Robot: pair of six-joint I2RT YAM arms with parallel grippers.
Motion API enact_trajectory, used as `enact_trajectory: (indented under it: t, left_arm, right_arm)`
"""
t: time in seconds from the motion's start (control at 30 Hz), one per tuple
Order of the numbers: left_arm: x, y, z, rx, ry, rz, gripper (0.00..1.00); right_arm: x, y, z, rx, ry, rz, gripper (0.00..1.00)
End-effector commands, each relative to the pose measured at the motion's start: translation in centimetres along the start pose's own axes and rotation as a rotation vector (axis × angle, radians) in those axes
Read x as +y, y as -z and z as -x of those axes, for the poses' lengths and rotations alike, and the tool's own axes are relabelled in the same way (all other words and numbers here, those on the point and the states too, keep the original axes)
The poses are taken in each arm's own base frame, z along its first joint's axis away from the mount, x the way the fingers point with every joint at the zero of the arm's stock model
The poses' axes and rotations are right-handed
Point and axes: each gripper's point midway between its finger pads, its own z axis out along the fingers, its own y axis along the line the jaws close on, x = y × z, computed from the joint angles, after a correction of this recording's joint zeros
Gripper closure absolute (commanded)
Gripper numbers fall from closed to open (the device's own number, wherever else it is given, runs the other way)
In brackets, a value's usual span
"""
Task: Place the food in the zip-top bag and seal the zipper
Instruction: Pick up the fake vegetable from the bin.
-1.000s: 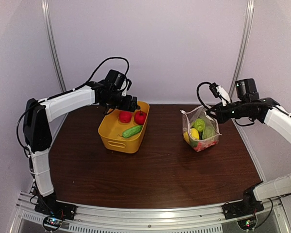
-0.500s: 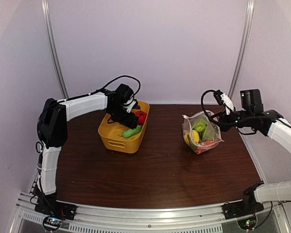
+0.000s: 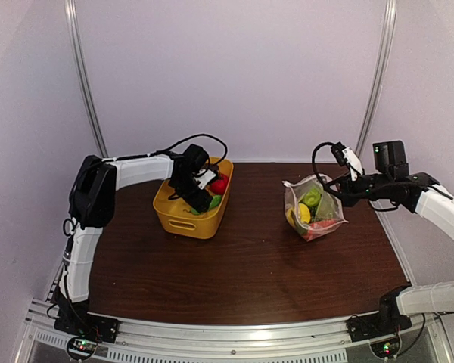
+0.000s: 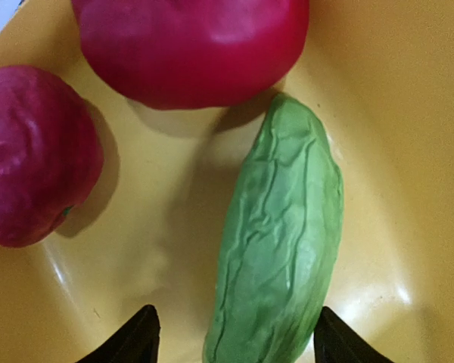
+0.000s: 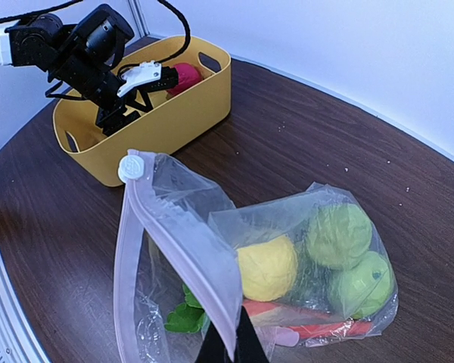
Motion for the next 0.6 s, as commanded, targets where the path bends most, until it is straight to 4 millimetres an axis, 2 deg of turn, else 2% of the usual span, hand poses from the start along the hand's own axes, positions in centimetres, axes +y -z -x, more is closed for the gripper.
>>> enact_trajectory:
  t: [0.0, 0.13, 0.27, 0.37, 0.57]
  left_arm:
    - [-0.4, -2.2, -0.4, 0.006, -0.042, -0.035, 0.33]
    - [-0.7, -2.3, -0.7, 0.025, -0.024, -0.050, 0.46]
    - [0.1, -0.7, -0.5, 0.029, 0.014, -0.015, 0.57]
    - [0.8, 2.1, 0.1, 0.005, 0.036, 0.022, 0.63]
    - [0.7, 10.3, 2.4, -0.146, 0.127, 0.000, 0.67]
  right_arm:
    - [0.0, -0.1, 0.4, -0.004, 0.005, 0.012, 1.00]
    - [-0.2, -0.3, 0.8, 0.012, -0.002, 0.012, 1.00]
    - [-0.4, -0.5, 0.9, 0.039, -0.010, 0.012, 1.00]
    - [-0.5, -0.4, 0.9, 0.059, -0.006, 0.004, 1.00]
    - [-1.4, 0.1, 1.3, 0.075, 0.006, -0.054, 1.00]
